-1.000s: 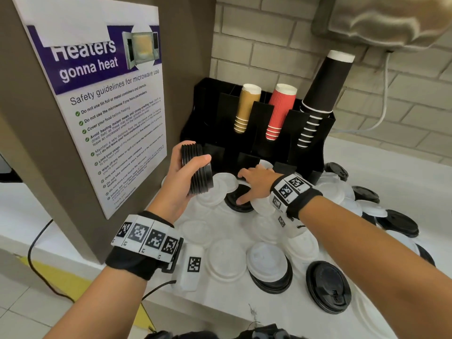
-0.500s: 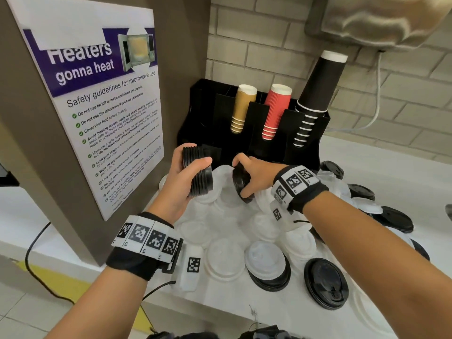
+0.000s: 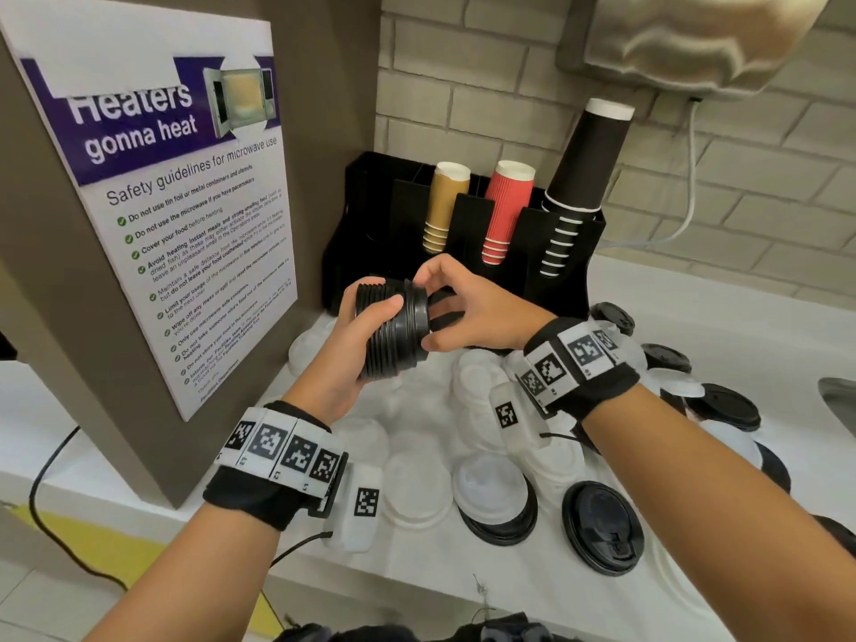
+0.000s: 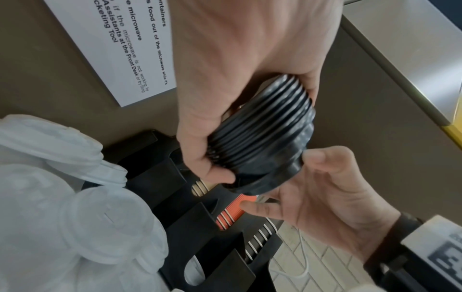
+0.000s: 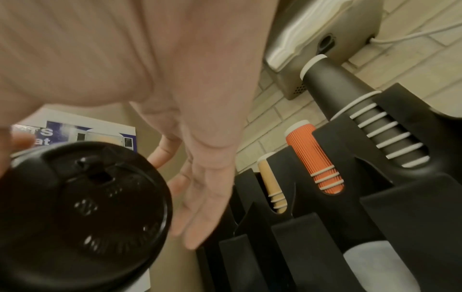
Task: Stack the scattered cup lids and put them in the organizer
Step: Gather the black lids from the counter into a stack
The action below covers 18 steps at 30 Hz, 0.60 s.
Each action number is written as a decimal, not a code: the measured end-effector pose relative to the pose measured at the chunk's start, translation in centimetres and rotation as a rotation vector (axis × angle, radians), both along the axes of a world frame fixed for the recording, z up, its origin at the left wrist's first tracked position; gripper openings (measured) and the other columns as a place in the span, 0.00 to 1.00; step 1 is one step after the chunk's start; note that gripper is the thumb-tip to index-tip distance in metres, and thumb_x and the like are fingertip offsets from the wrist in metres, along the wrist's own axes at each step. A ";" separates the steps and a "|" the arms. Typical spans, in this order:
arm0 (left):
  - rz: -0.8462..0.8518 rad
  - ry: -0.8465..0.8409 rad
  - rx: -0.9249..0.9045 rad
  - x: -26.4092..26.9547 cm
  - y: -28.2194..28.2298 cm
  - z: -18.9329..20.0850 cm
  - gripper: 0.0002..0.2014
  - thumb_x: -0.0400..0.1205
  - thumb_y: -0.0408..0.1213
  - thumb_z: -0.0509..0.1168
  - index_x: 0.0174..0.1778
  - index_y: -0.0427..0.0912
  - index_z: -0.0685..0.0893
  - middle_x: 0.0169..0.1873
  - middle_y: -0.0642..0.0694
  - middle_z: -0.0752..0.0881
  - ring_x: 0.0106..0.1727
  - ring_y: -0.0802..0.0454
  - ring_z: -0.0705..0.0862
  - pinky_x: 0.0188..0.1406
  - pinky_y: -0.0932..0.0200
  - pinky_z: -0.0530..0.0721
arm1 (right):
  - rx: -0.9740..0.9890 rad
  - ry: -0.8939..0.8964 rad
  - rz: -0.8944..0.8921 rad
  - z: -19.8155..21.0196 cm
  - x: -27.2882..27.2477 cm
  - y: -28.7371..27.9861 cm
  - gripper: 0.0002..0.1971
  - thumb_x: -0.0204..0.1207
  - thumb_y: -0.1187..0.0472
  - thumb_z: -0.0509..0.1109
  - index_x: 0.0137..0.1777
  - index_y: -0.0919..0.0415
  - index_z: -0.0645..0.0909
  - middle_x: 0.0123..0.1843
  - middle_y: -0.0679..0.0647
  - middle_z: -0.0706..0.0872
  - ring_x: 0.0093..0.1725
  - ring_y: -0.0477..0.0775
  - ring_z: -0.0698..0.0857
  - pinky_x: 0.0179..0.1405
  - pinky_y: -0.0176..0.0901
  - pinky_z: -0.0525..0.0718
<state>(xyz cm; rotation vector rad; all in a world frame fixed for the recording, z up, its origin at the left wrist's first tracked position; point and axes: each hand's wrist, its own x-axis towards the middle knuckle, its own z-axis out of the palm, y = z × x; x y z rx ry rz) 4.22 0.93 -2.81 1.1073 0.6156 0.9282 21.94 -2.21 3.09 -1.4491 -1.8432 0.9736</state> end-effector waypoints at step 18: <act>0.049 -0.023 0.001 -0.7 1.2 0.2 0.28 0.64 0.50 0.76 0.60 0.60 0.77 0.60 0.43 0.82 0.55 0.47 0.86 0.39 0.48 0.87 | 0.115 0.135 0.067 -0.6 -1.3 0.9 0.26 0.73 0.69 0.75 0.70 0.62 0.73 0.65 0.57 0.80 0.66 0.53 0.81 0.63 0.48 0.84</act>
